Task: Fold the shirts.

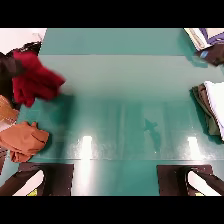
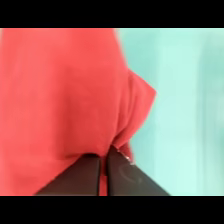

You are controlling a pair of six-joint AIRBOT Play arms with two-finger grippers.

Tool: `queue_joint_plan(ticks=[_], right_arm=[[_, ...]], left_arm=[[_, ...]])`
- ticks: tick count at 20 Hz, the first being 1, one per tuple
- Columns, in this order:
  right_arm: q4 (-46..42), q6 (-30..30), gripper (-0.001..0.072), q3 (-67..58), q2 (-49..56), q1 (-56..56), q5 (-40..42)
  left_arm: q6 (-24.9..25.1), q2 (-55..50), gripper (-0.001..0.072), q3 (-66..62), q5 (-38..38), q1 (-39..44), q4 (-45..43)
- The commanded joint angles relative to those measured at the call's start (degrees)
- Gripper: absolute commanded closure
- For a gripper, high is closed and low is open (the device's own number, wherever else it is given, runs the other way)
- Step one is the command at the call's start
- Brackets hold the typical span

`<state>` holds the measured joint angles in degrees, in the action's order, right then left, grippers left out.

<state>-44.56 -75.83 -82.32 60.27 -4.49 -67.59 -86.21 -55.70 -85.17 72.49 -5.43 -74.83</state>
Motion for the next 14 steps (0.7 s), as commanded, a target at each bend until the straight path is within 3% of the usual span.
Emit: queue_joint_plan(ticks=[1,8,13,14], right_arm=[[0.0,0.0,0.0691,-8.6,0.0,-2.3,0.5],[-0.1,0.0,0.0691,-15.0,0.0,-3.5,-1.5],[-0.2,0.0,0.0690,-15.0,0.0,-3.5,-5.6],[-0.2,0.0,0.0690,-15.0,0.0,-3.5,-6.2]], left_arm=[[-3.7,1.8,0.0685,-15.0,2.0,12.5,-0.2],[-11.1,-2.1,0.0685,-9.4,-0.2,32.6,-0.6],[-12.3,-10.5,0.0676,2.7,-4.1,45.9,2.3],[-11.9,-12.2,0.0433,4.6,-5.1,47.7,3.0]])
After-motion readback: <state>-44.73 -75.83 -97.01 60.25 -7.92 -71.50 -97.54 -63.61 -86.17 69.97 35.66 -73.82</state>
